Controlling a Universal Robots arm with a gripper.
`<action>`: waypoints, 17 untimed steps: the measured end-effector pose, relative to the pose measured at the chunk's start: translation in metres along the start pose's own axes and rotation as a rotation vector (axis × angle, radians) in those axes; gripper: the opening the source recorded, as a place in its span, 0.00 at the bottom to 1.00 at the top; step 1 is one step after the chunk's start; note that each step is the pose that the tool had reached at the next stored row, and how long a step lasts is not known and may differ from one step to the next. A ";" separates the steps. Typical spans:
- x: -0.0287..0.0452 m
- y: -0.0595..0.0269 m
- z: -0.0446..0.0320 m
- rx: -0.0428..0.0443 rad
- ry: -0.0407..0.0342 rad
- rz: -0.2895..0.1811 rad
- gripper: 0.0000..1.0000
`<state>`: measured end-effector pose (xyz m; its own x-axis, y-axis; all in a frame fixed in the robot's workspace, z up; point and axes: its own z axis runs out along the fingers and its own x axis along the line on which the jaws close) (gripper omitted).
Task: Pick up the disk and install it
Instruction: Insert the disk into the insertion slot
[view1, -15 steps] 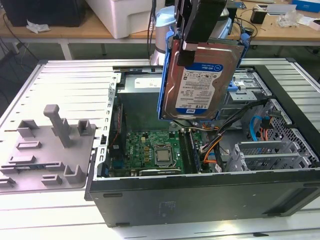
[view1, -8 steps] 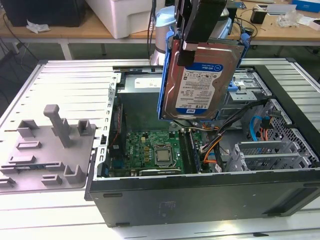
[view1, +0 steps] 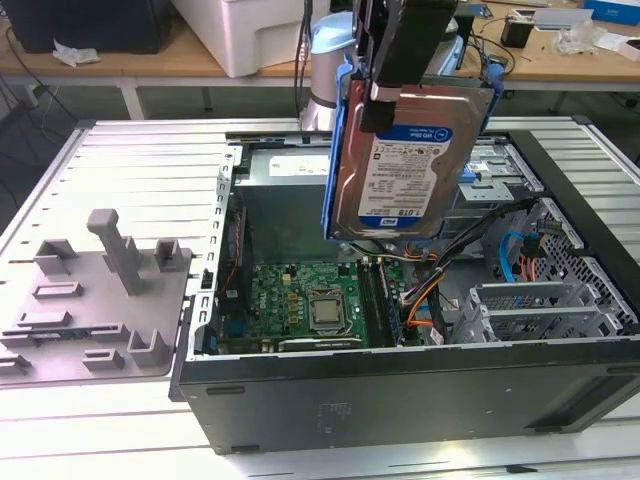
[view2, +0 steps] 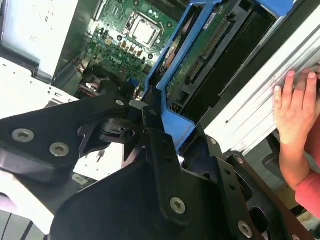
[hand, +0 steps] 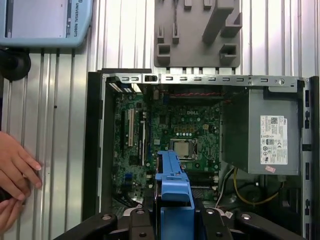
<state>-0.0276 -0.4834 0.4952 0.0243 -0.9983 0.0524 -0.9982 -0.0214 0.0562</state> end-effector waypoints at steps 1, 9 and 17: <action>0.0000 0.0001 0.0000 0.0098 0.0002 0.000 0.37; 0.0037 0.0001 0.0004 0.0599 -0.0010 -0.003 0.37; 0.0138 0.0003 0.0013 0.0660 -0.0214 -0.004 0.37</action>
<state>-0.0277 -0.4973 0.4946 0.0275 -0.9991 0.0310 -0.9996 -0.0278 -0.0095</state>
